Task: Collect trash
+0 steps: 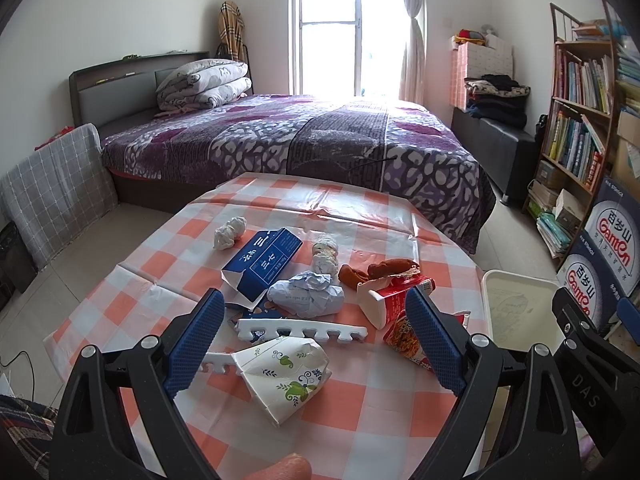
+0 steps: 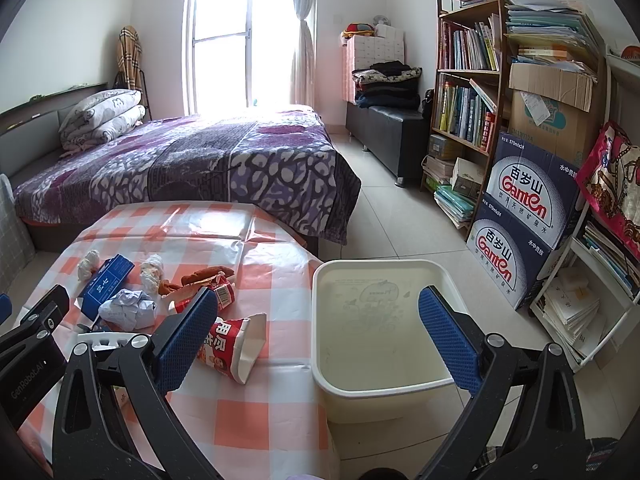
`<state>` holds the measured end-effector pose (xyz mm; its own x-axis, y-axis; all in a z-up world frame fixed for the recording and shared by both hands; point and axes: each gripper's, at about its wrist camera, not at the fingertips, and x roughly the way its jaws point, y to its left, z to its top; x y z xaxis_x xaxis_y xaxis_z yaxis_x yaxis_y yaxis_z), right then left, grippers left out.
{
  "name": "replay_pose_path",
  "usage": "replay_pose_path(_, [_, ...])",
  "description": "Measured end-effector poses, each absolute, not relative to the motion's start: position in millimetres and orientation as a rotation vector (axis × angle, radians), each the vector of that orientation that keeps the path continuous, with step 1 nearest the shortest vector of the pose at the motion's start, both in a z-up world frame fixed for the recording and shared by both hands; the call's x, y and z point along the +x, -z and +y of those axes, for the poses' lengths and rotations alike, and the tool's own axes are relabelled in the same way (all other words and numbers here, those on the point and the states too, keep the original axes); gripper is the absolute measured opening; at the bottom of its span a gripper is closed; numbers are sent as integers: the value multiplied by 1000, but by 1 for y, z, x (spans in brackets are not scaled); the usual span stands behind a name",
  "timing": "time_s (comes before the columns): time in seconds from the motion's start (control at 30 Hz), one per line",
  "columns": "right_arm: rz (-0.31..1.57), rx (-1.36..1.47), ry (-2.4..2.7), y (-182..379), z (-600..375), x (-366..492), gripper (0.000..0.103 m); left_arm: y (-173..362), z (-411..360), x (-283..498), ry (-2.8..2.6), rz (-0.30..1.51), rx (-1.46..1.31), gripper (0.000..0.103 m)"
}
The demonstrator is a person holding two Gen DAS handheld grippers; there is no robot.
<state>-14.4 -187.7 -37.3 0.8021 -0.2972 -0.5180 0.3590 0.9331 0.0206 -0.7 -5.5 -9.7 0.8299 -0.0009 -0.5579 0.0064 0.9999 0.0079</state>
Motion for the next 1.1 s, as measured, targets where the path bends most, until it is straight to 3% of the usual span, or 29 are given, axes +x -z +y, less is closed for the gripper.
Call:
replay_pose_path(0.53, [556,138,346,38,-188,-11,96,22,-4,4,10,633,28,89])
replay_pose_path(0.77, [715,265,290,33,-192,13,96,19,4,52,-38,916,166,89])
replay_pose_path(1.1, [966,335,205,28,-195,71,96,-4,64,158,-53,1012,137,96])
